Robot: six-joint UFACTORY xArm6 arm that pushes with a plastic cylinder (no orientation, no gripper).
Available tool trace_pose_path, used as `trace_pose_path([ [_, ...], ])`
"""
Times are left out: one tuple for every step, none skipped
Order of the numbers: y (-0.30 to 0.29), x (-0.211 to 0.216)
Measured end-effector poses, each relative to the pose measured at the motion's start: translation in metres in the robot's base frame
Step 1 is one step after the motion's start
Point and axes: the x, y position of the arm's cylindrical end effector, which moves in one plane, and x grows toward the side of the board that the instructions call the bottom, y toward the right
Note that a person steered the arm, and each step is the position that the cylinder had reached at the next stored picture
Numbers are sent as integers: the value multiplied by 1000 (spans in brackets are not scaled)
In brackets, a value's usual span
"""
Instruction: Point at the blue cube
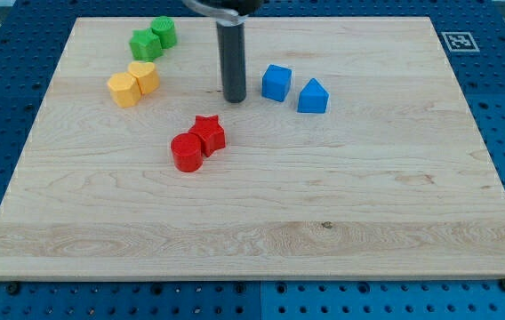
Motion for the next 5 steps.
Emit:
trace_pose_path([
  [1,0],
  [1,-1],
  [15,-2],
  [58,-2],
  [101,-2],
])
